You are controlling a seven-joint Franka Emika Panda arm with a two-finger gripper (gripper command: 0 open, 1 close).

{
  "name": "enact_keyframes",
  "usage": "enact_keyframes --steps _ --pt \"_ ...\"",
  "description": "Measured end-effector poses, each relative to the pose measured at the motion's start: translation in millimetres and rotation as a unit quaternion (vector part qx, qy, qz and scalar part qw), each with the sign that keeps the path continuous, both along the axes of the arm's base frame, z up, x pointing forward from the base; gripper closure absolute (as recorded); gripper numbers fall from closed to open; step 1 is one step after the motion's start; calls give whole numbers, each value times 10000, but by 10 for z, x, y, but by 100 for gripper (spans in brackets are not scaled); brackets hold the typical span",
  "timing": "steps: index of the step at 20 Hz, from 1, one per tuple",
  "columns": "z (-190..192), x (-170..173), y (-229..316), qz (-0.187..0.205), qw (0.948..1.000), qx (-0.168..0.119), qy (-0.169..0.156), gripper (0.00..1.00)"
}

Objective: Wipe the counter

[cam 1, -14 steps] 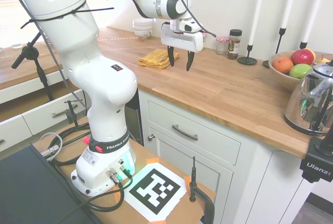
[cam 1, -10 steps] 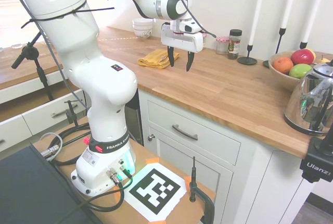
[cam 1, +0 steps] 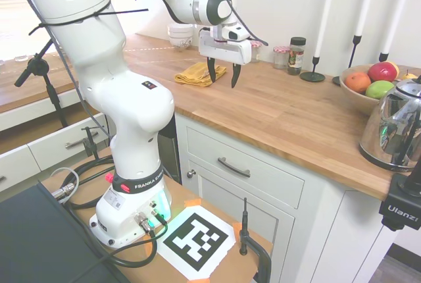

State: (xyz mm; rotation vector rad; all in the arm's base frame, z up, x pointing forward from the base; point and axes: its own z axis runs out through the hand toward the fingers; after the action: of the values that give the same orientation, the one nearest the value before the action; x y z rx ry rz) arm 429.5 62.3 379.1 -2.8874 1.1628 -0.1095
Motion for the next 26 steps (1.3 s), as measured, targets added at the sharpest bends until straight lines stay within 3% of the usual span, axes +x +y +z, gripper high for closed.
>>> enact_keyframes --steps 10,26 --pt "76 450 444 236 9997 79 -82 0" --pt "-38 821 1386 550 9983 -179 -16 0"
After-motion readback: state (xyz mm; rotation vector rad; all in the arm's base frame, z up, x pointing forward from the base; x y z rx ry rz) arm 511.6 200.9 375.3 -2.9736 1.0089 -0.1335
